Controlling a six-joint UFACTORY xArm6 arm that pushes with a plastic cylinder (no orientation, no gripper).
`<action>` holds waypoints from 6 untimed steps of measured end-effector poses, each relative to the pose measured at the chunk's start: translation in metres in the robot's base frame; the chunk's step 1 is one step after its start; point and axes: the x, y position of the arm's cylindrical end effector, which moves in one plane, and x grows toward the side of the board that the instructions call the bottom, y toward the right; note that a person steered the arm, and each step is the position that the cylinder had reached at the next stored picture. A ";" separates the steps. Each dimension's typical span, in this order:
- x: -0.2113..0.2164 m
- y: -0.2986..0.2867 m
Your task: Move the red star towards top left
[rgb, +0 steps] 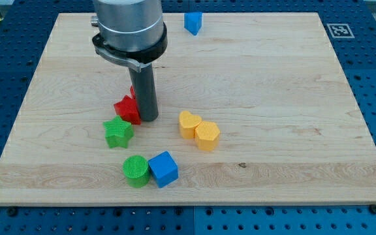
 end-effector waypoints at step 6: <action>-0.024 -0.088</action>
